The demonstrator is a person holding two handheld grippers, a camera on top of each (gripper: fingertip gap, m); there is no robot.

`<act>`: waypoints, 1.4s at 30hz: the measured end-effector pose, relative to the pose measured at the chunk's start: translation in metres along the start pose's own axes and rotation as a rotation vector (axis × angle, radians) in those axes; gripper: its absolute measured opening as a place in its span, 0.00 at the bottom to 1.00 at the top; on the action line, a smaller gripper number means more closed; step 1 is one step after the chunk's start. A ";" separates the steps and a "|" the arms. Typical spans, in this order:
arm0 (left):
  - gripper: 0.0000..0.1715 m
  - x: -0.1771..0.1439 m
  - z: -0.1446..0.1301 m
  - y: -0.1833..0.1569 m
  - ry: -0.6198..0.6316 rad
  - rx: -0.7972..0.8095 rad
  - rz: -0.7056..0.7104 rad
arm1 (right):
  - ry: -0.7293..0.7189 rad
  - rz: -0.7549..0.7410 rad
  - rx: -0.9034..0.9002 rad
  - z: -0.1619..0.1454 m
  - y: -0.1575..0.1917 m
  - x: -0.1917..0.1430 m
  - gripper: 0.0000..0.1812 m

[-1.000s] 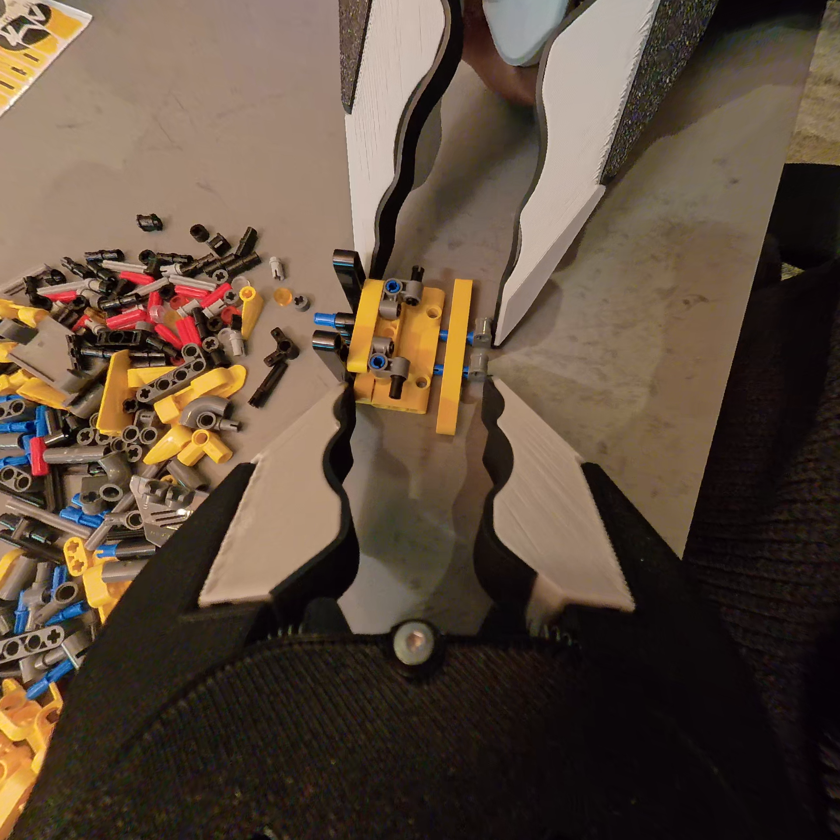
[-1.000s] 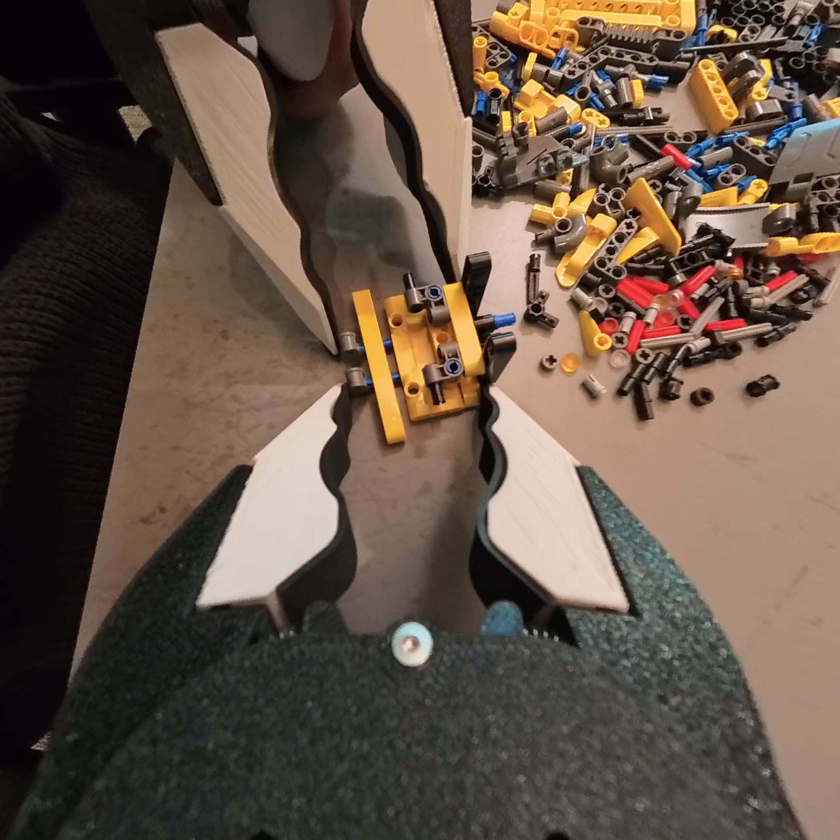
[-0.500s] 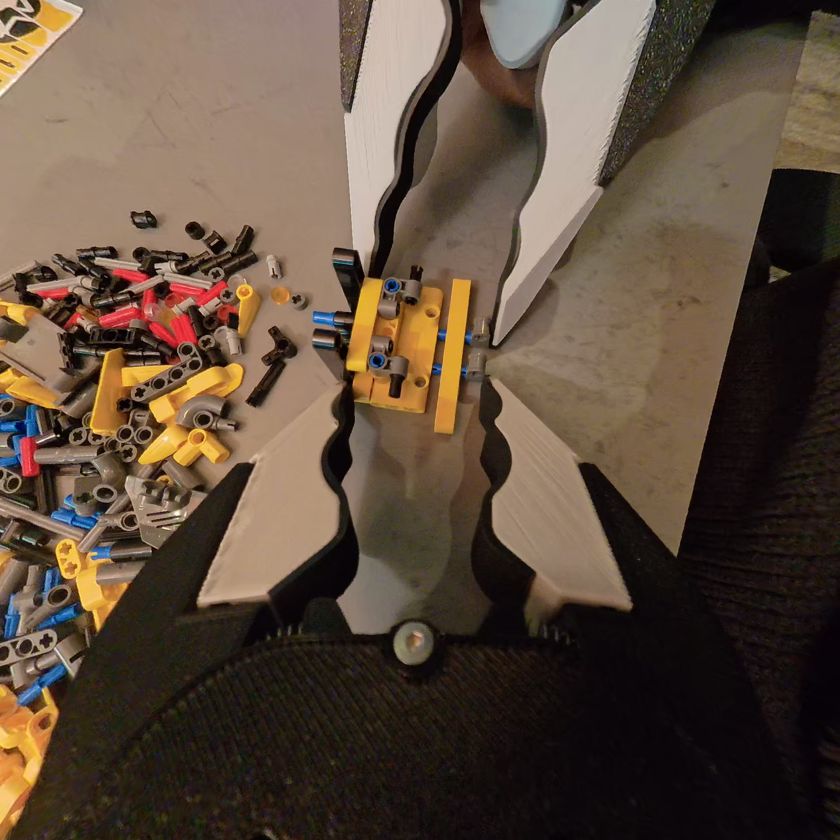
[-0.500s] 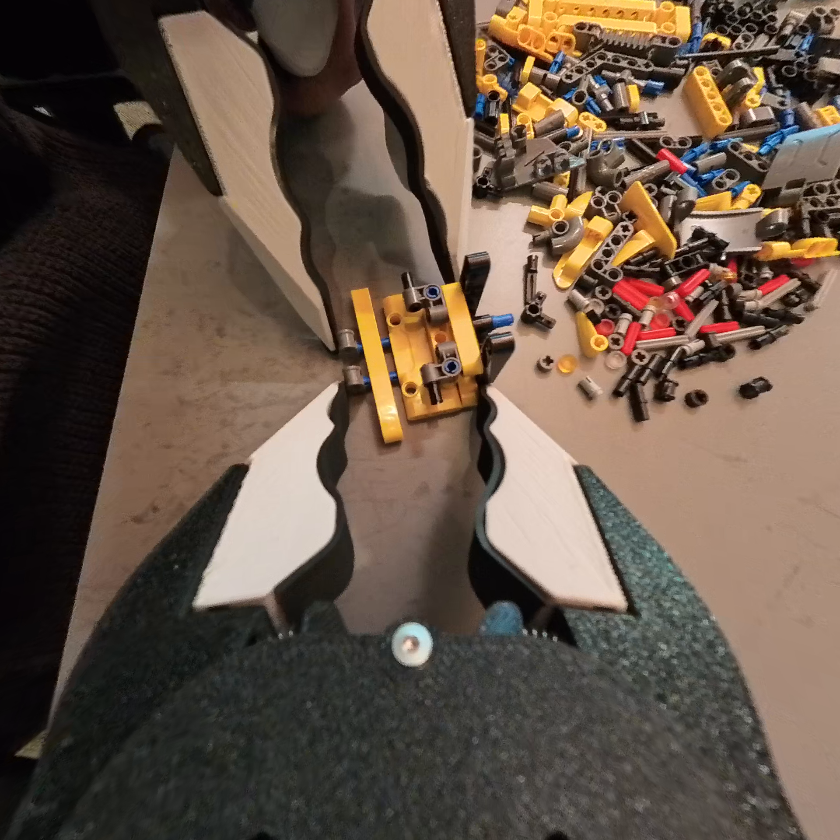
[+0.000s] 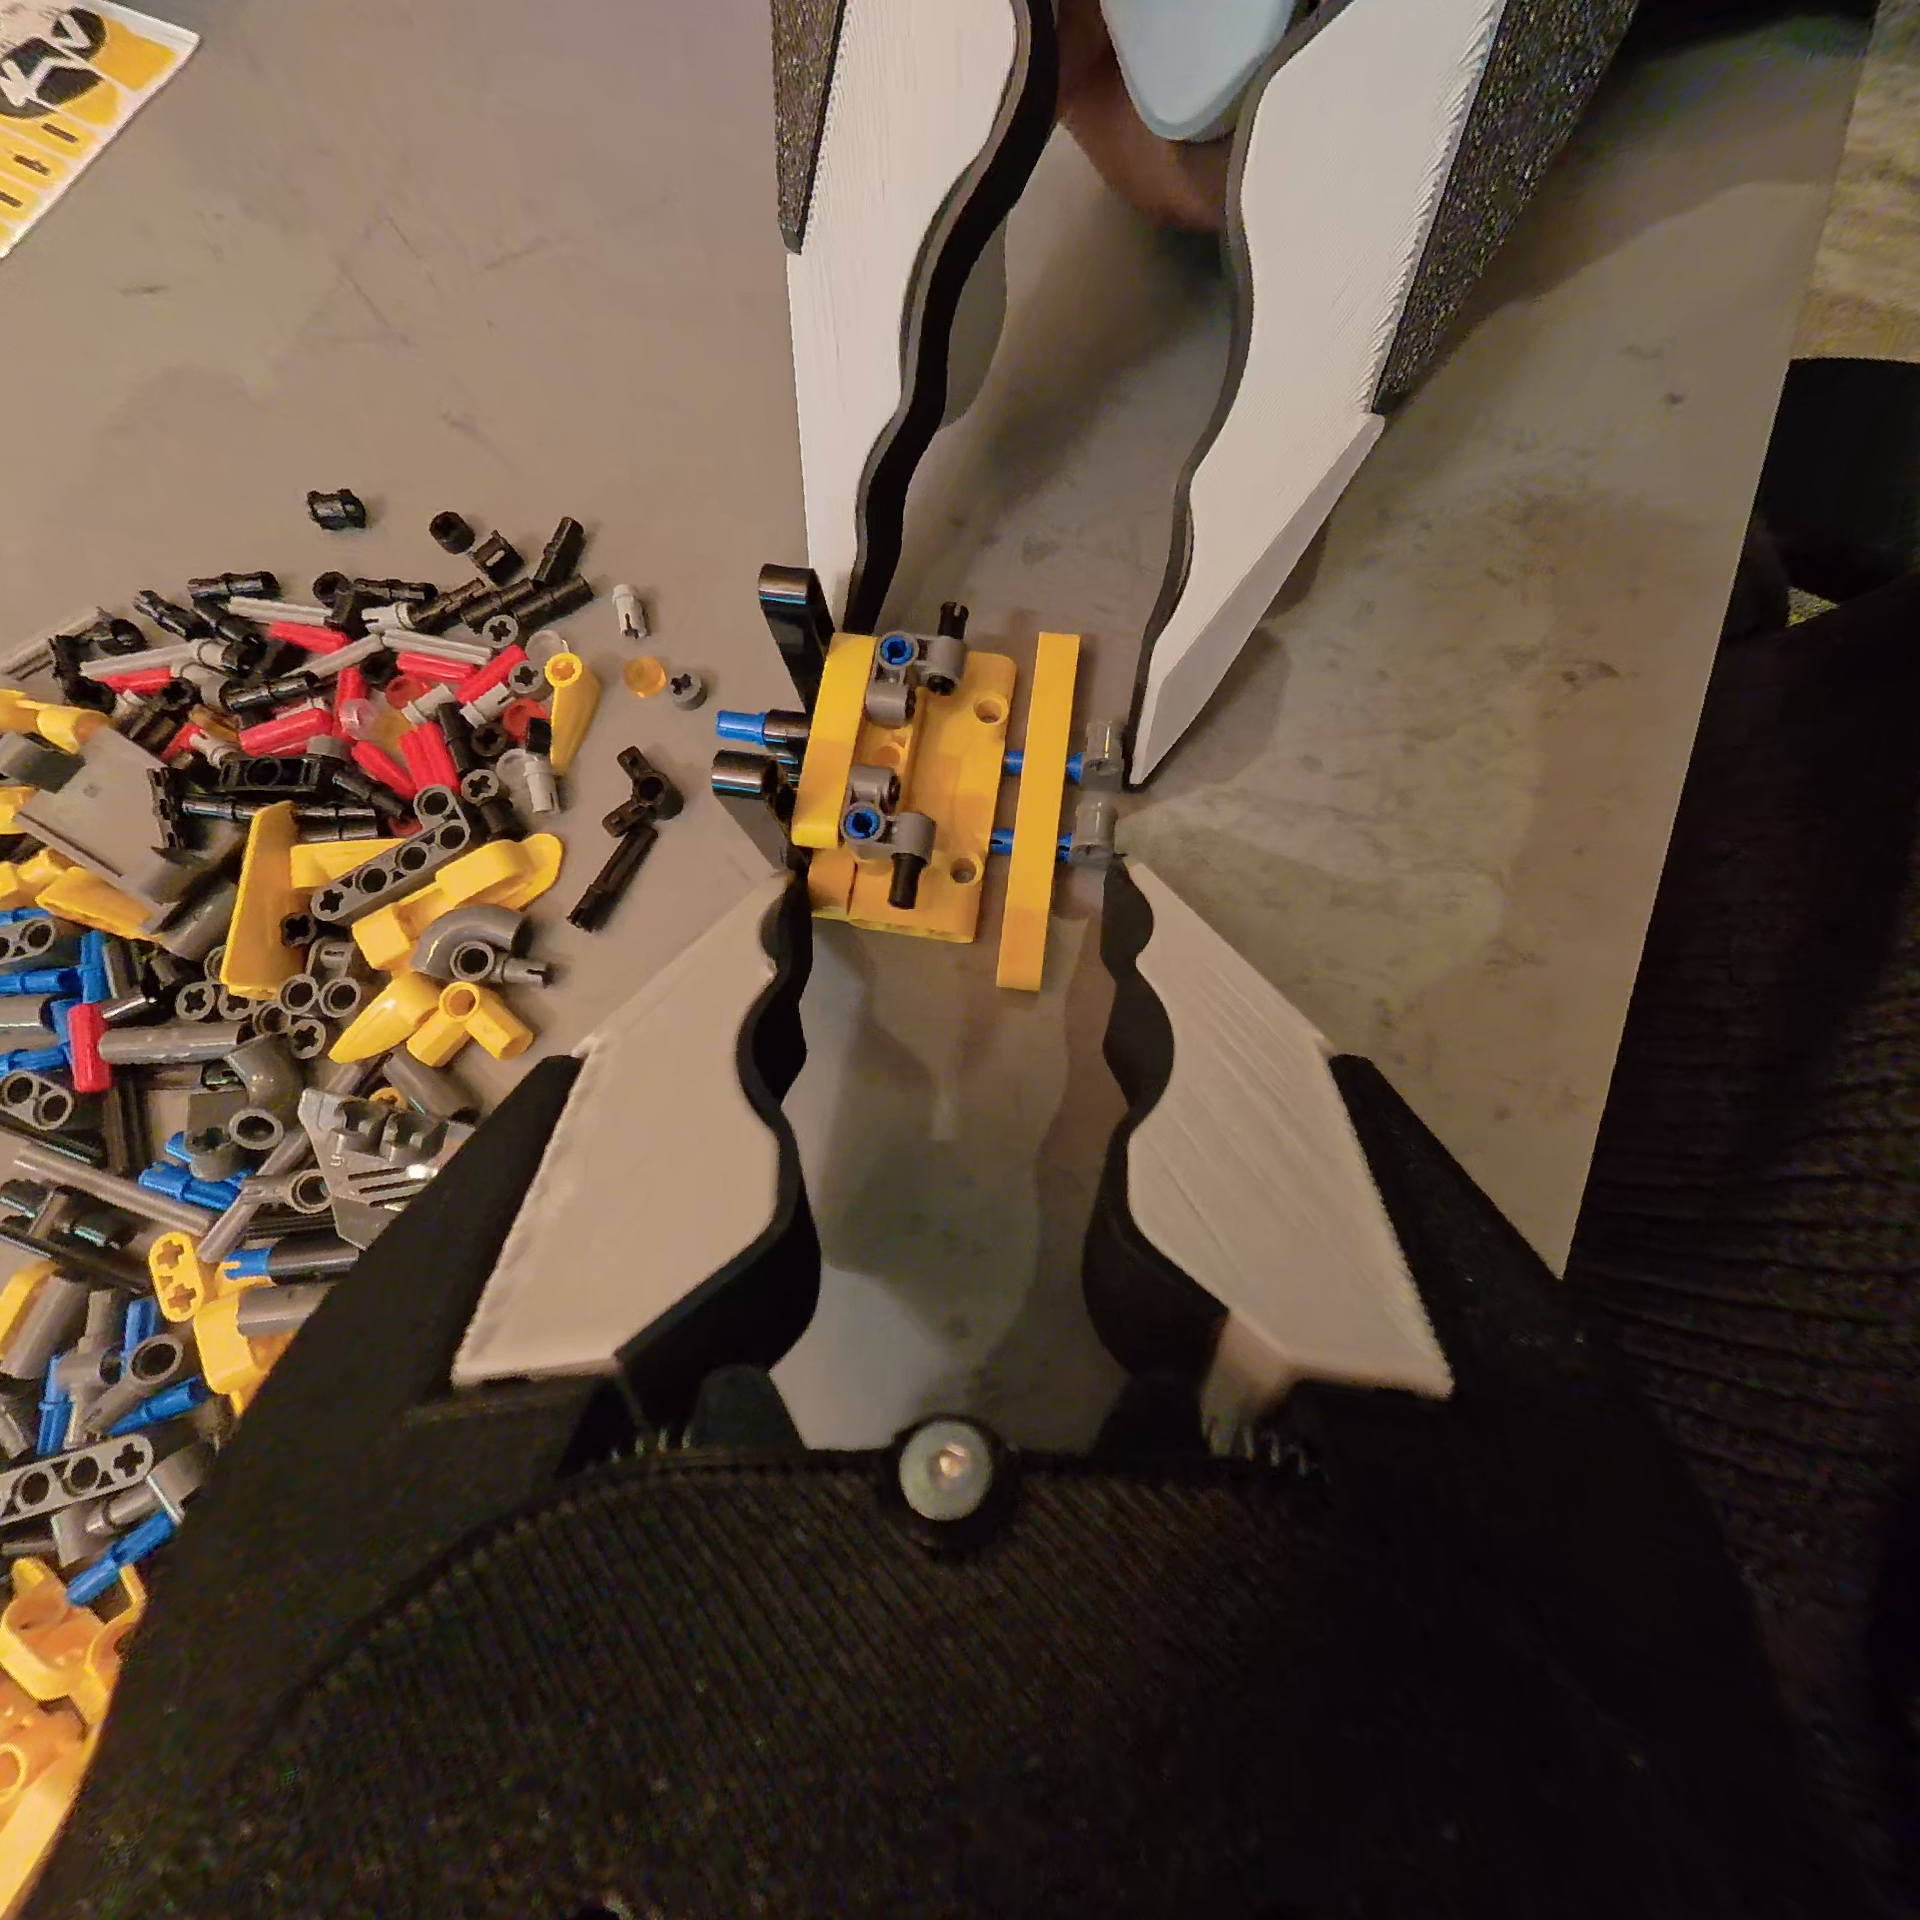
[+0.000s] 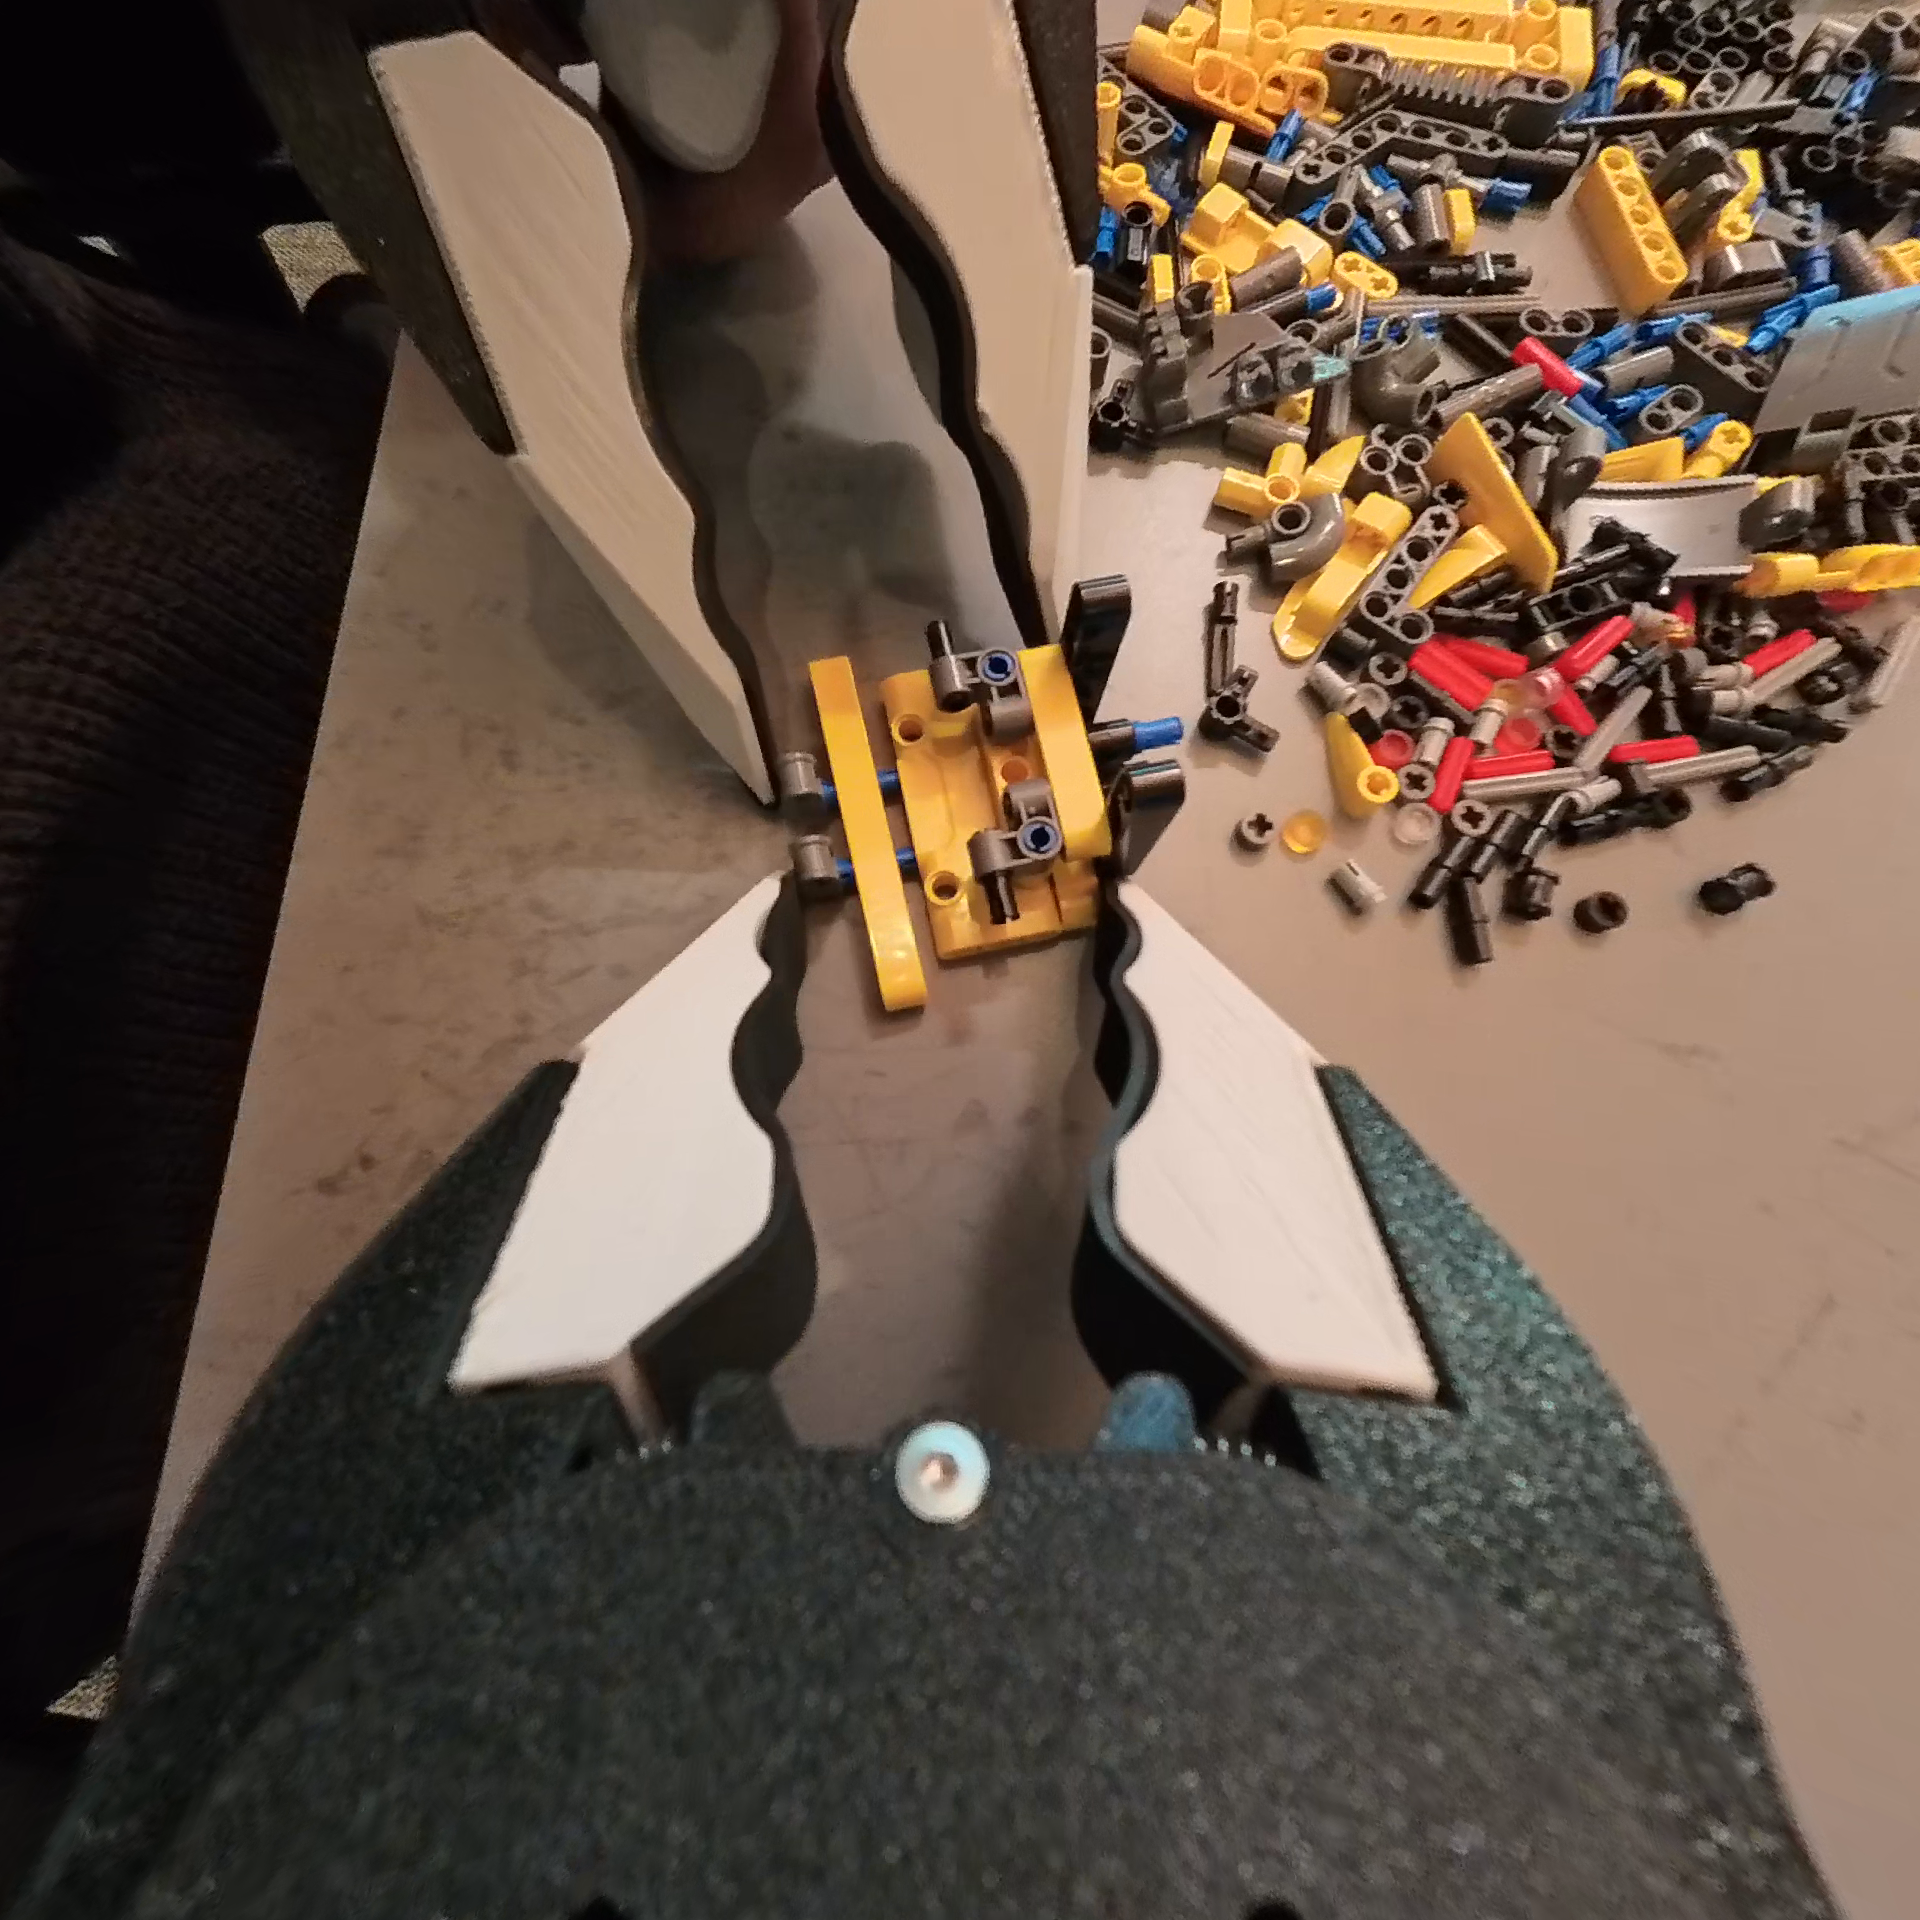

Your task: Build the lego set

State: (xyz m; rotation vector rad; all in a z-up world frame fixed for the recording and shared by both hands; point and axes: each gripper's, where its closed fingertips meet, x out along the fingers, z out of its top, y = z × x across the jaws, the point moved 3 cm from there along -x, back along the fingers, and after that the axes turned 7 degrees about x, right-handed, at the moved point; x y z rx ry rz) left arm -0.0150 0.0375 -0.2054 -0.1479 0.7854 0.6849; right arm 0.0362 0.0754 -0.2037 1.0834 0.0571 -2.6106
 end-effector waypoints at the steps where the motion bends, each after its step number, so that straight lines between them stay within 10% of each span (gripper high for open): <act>1: 0.32 0.000 0.000 0.000 0.000 0.002 0.000 | -0.001 0.001 0.001 0.000 0.000 0.000 0.31; 42: 0.30 0.000 0.000 0.003 -0.003 -0.017 0.000 | -0.008 -0.011 0.007 0.001 0.000 0.001 0.31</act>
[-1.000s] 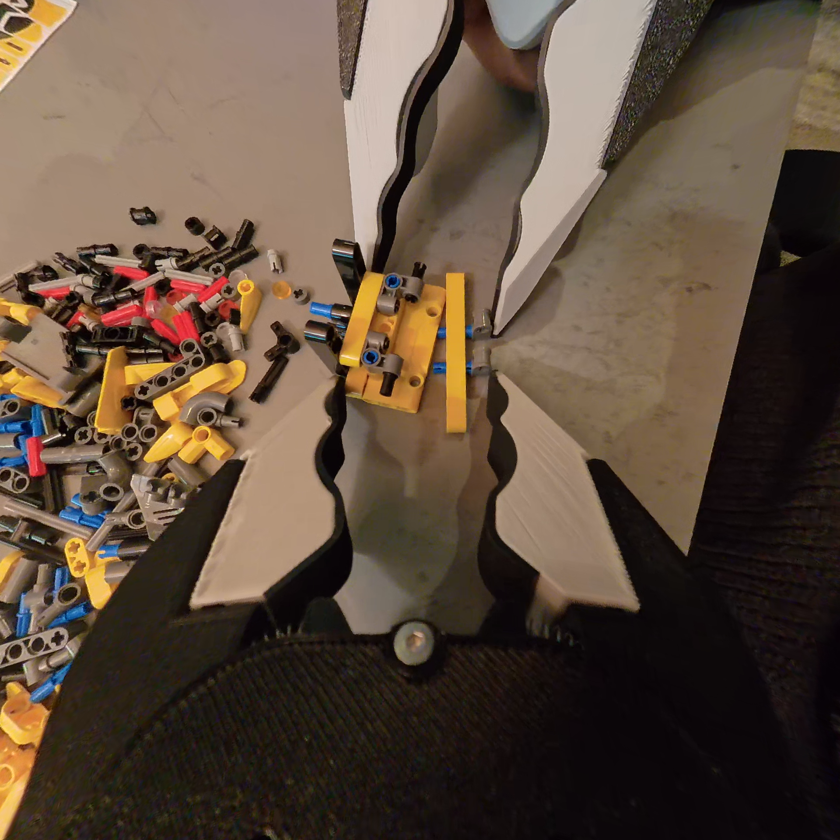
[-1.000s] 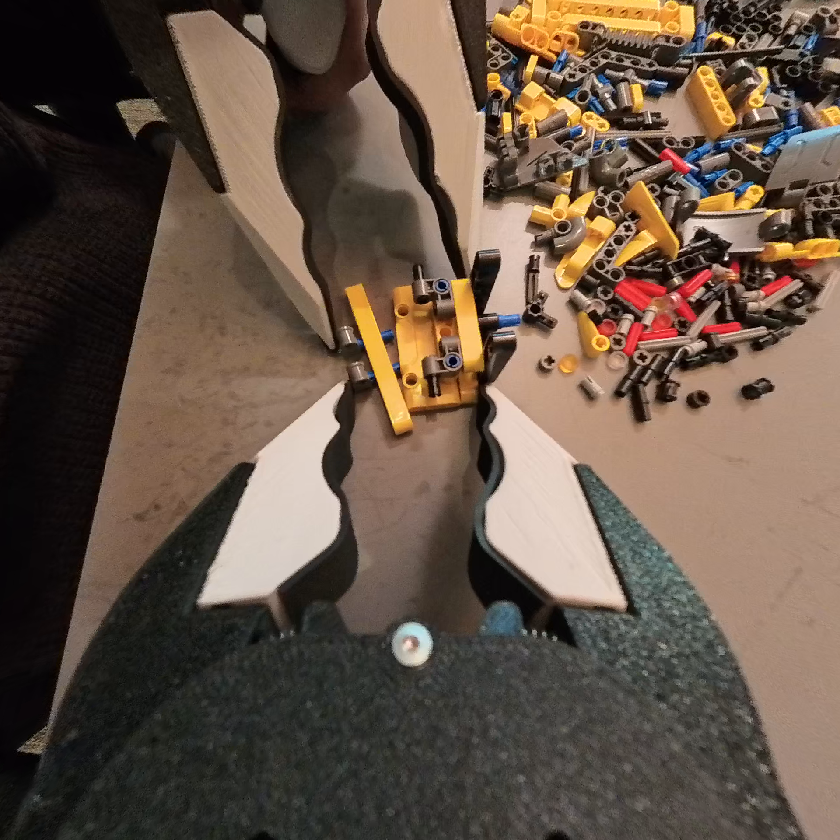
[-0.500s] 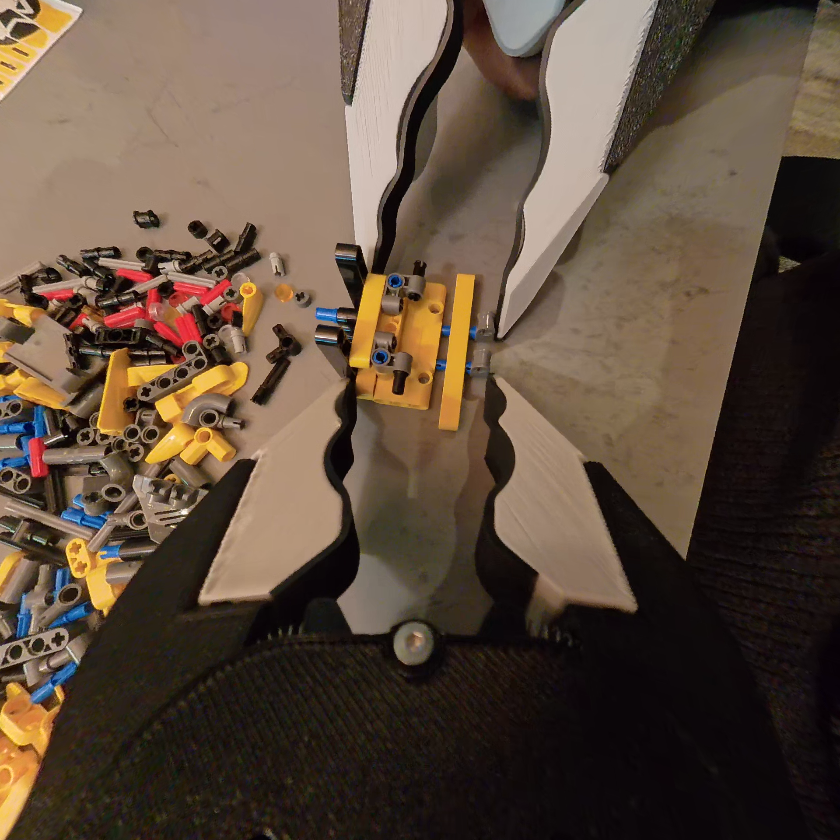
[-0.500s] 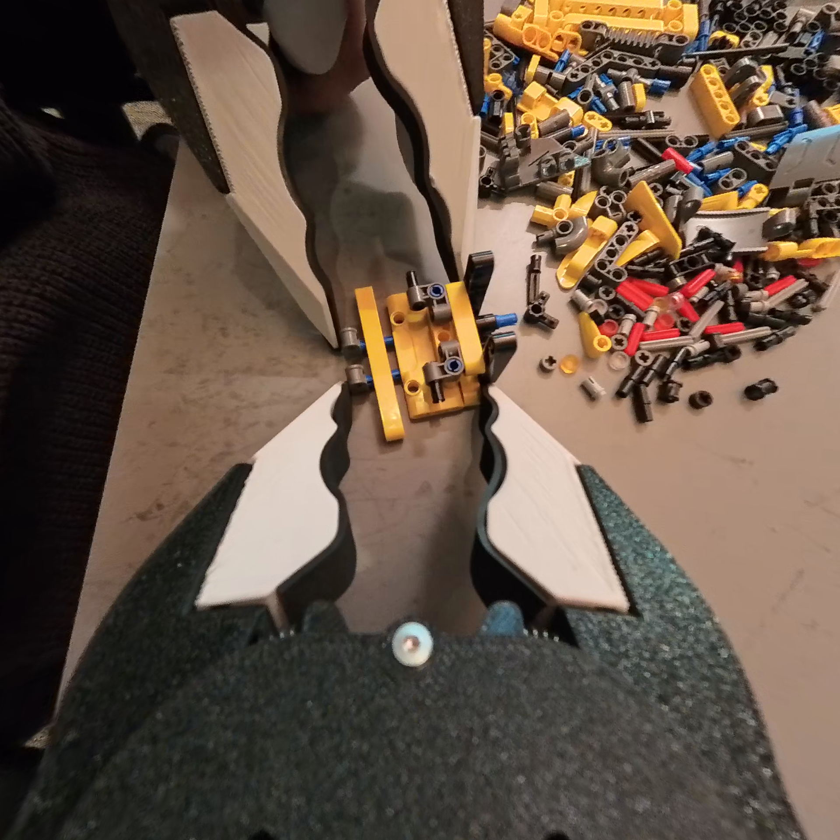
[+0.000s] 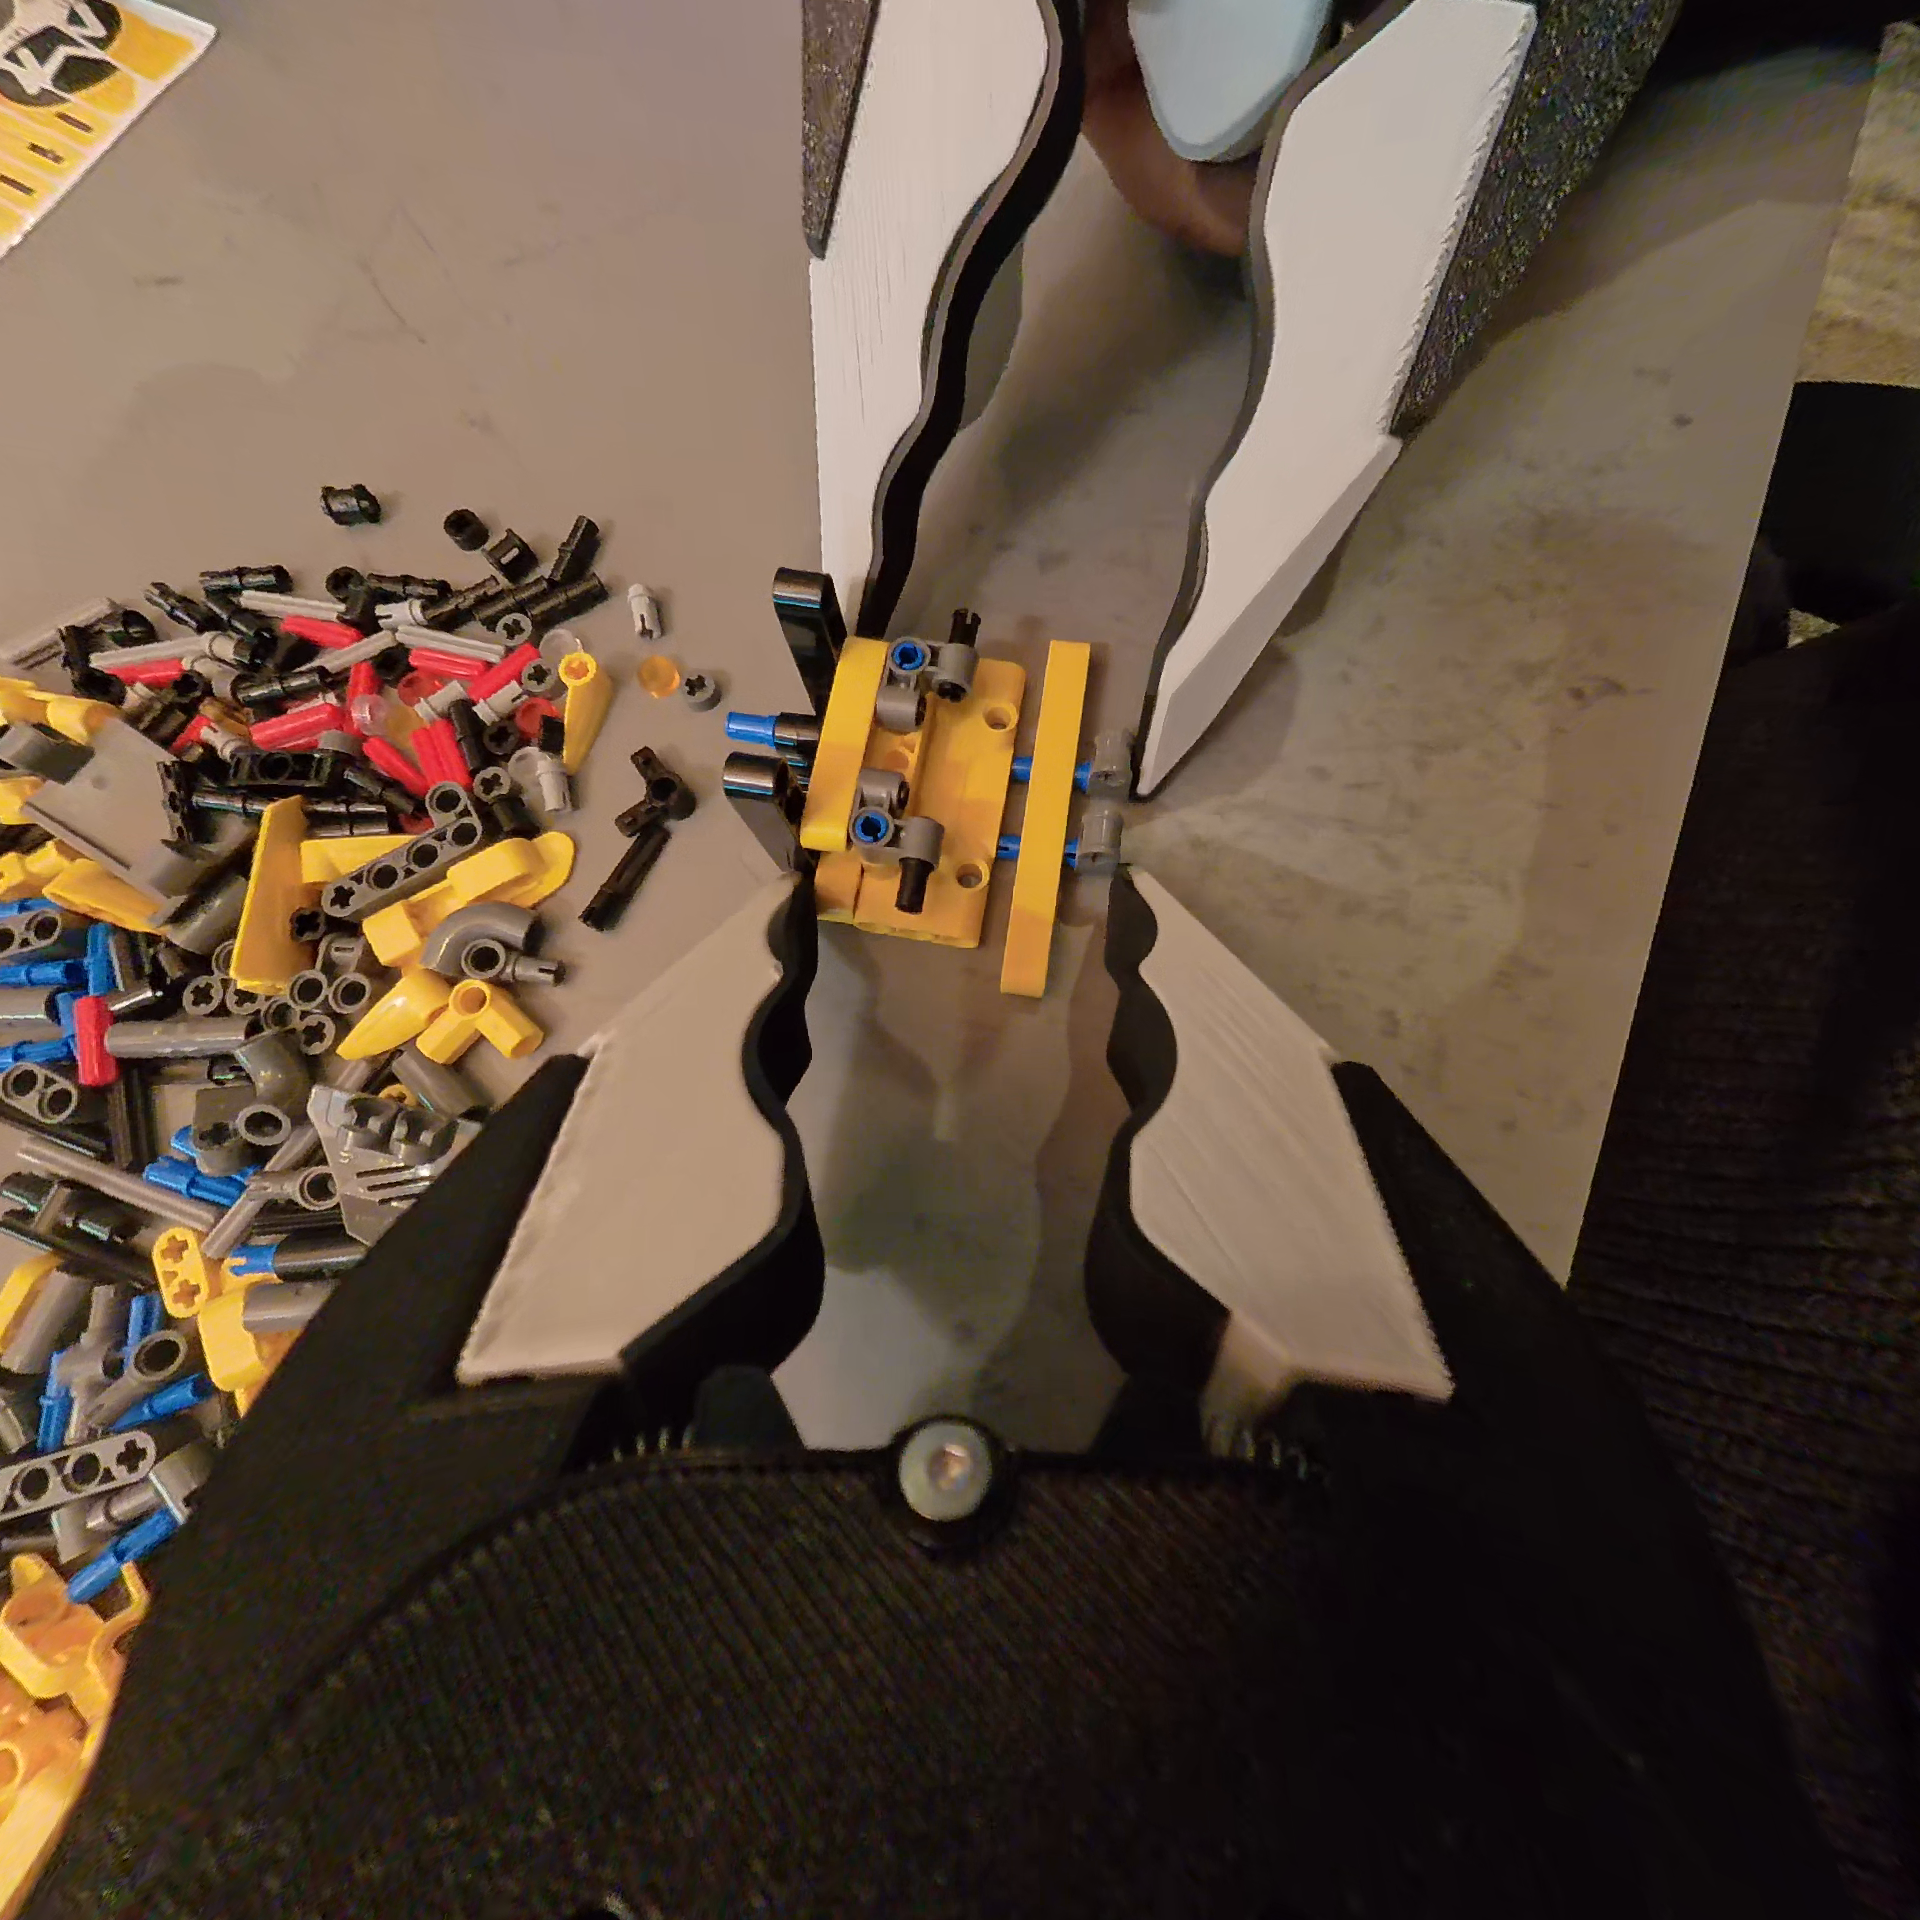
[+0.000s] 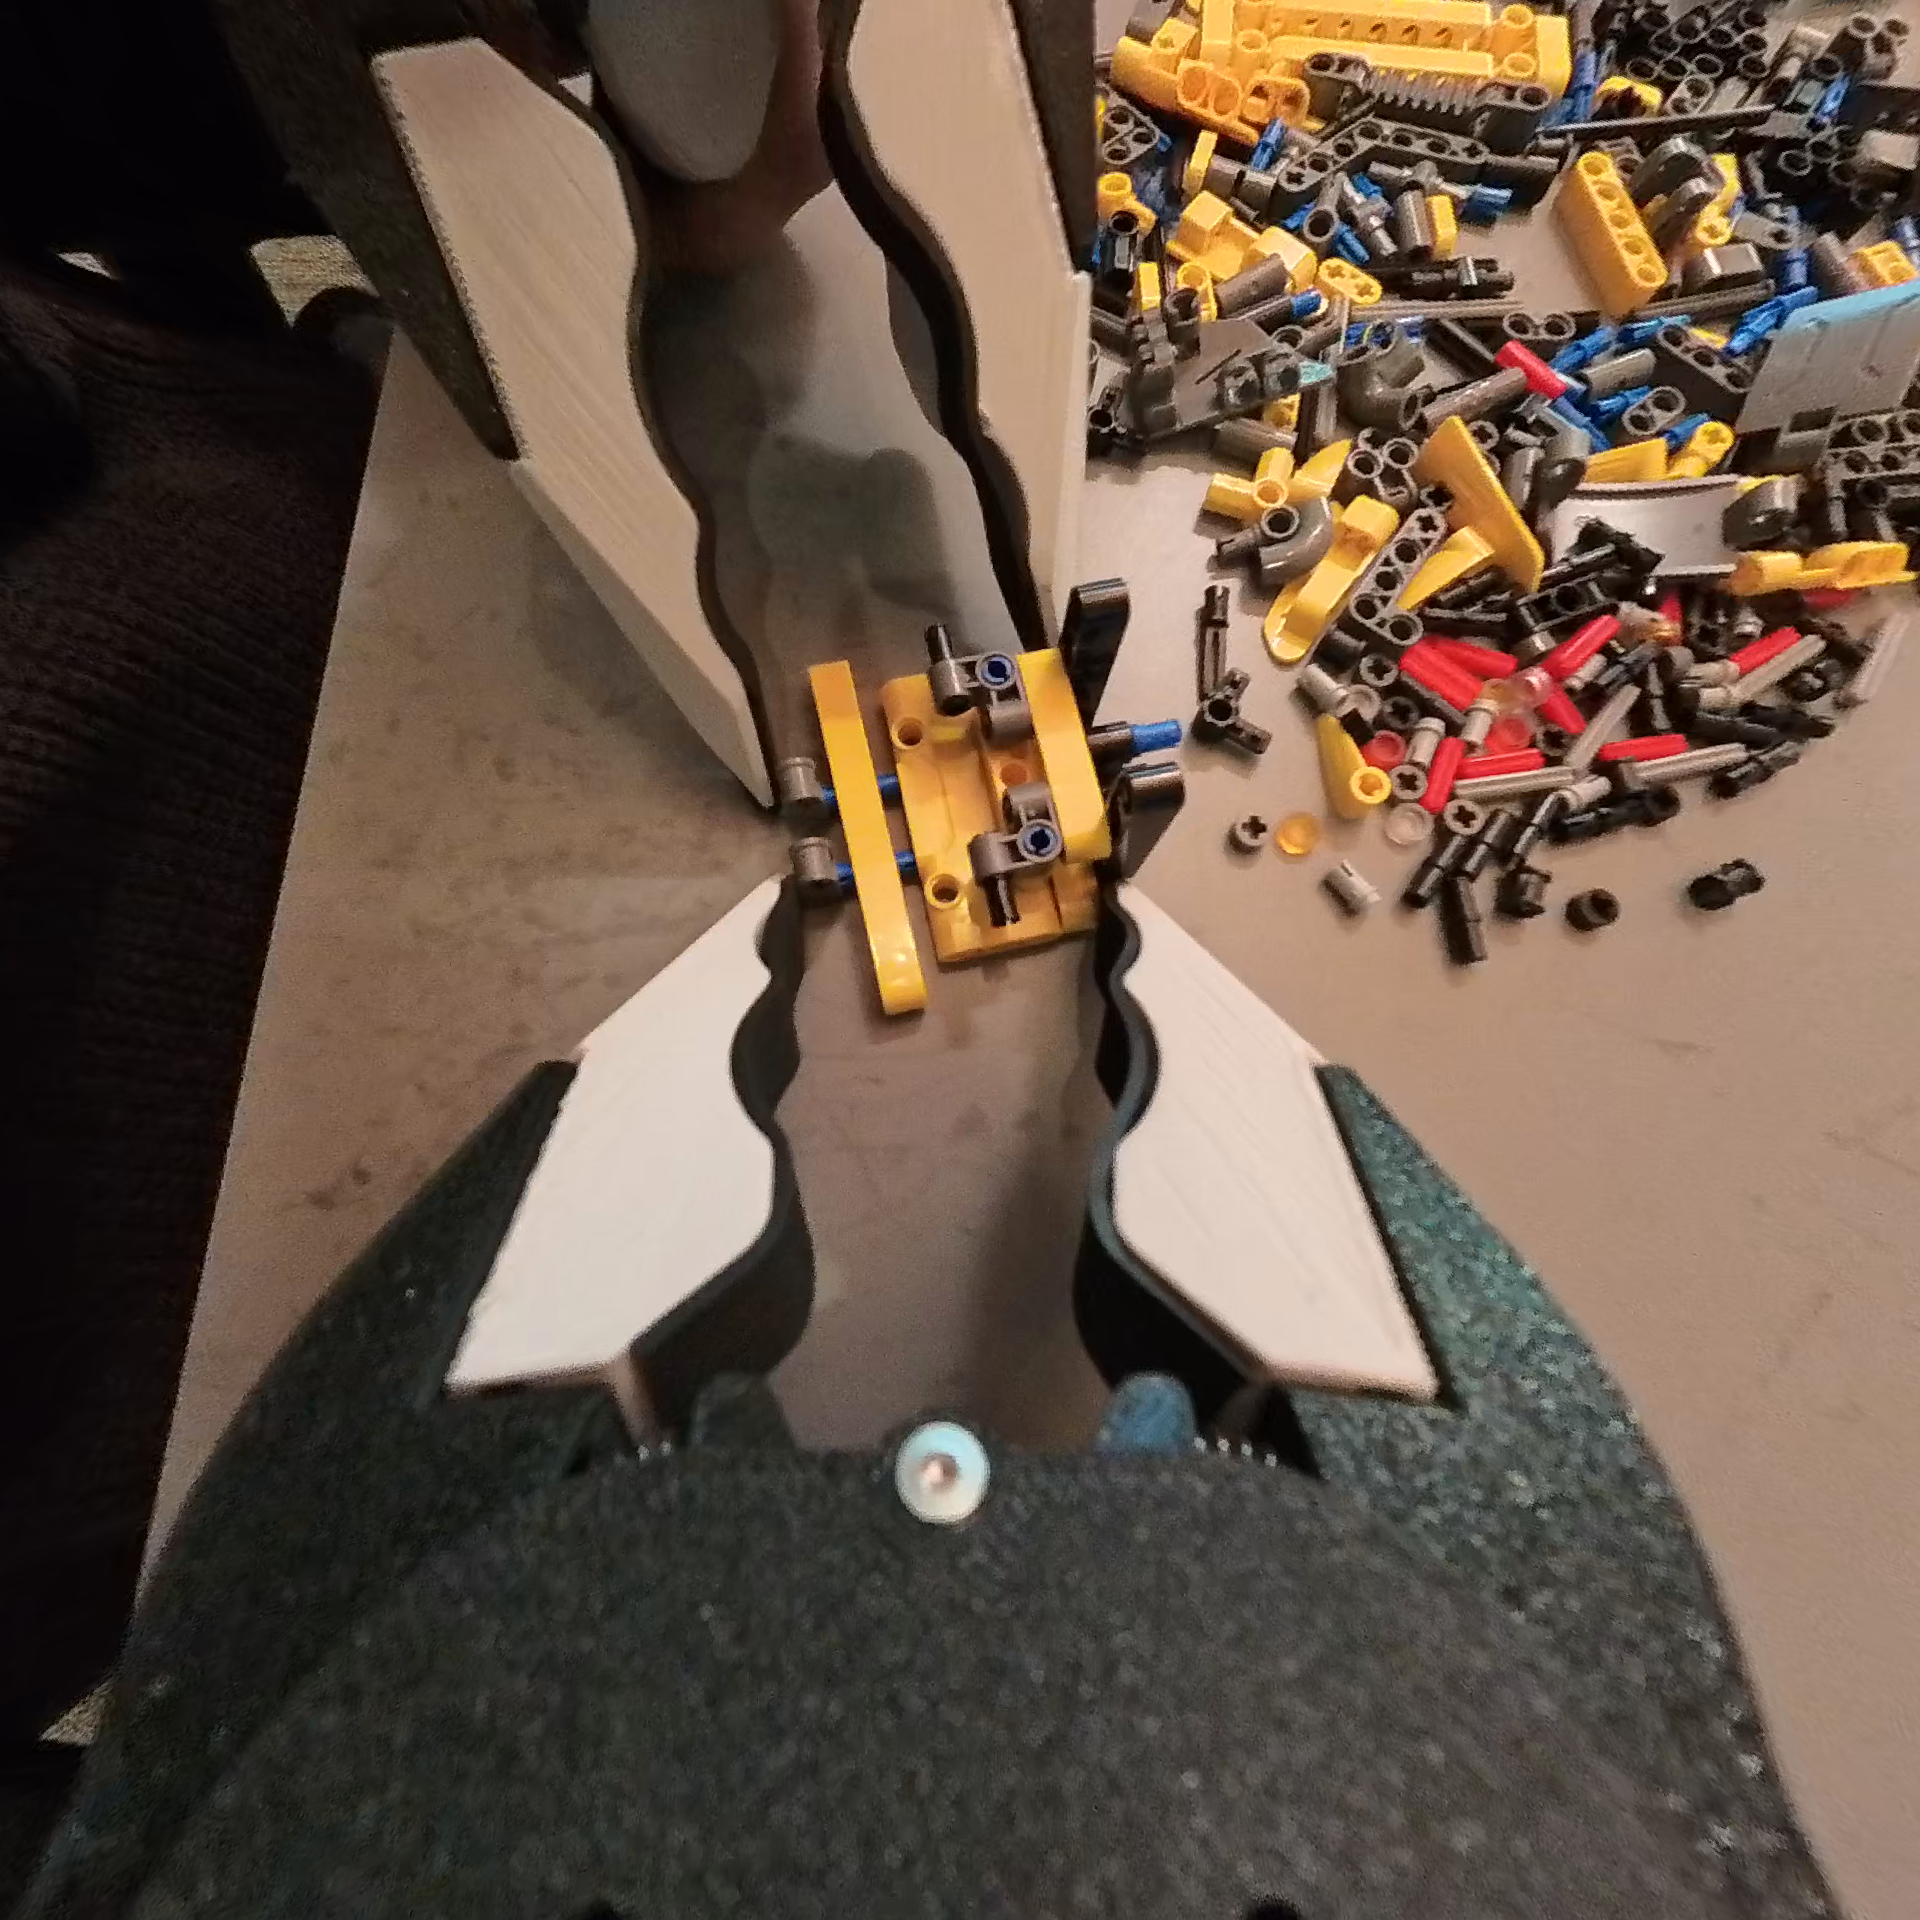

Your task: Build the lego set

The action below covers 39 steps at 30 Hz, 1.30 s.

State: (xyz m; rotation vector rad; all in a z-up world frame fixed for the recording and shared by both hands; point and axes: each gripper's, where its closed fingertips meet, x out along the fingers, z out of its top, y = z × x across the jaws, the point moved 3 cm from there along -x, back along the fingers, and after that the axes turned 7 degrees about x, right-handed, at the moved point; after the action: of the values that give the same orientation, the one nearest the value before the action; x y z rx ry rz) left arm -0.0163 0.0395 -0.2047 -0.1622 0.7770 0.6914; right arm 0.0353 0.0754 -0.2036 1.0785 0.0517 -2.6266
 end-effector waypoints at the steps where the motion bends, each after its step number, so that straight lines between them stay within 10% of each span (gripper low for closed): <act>1: 0.30 0.000 0.000 0.000 0.000 -0.001 -0.002 | 0.000 -0.001 0.000 0.000 0.000 0.000 0.31; 39: 0.31 -0.001 -0.001 0.002 -0.006 0.033 -0.035 | -0.005 -0.001 0.011 0.000 -0.001 0.000 0.30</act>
State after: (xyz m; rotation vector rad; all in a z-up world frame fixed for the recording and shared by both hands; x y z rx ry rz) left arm -0.0186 0.0399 -0.2050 -0.1437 0.7772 0.6454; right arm 0.0349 0.0768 -0.2034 1.0752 0.0365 -2.6335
